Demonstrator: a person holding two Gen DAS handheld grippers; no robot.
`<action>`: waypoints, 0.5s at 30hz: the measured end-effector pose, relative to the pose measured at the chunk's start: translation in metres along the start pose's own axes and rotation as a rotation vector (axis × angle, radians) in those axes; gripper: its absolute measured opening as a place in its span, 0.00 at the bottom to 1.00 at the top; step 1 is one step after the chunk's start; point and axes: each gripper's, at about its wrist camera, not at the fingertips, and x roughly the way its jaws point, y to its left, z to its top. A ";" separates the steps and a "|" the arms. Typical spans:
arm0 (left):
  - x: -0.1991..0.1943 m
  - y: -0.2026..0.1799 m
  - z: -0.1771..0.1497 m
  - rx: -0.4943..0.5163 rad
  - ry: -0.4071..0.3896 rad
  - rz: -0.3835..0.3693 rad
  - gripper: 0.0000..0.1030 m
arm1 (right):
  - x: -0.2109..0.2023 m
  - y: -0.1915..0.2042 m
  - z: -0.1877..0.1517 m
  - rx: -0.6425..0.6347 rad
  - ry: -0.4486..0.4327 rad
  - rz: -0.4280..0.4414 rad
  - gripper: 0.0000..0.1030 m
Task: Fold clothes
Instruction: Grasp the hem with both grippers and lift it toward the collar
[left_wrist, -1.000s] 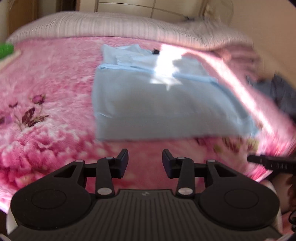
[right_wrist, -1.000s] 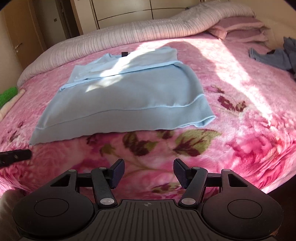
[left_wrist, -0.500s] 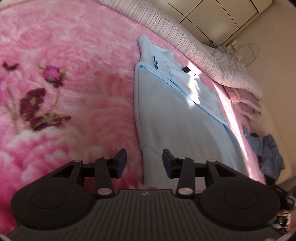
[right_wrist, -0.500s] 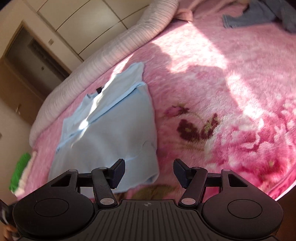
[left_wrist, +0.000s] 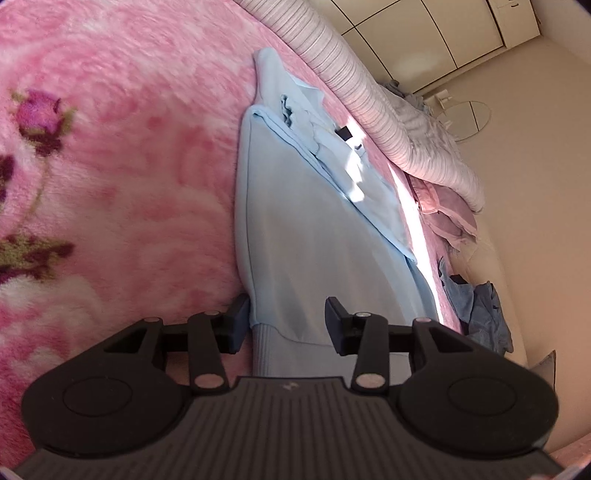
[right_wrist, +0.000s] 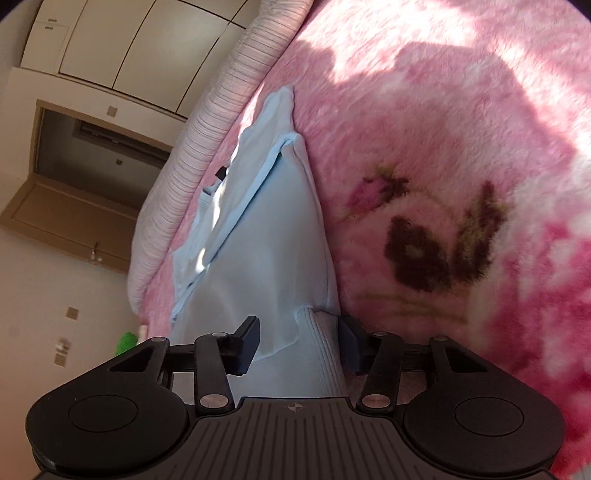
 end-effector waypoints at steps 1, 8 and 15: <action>0.000 -0.001 -0.003 0.011 0.013 -0.014 0.36 | 0.001 -0.001 0.001 0.004 0.009 0.009 0.48; 0.009 0.001 -0.001 -0.035 0.039 -0.046 0.29 | -0.003 -0.011 0.002 -0.006 0.055 0.037 0.33; 0.023 0.001 0.004 -0.060 0.065 -0.012 0.08 | 0.008 -0.012 0.008 0.003 0.059 0.042 0.28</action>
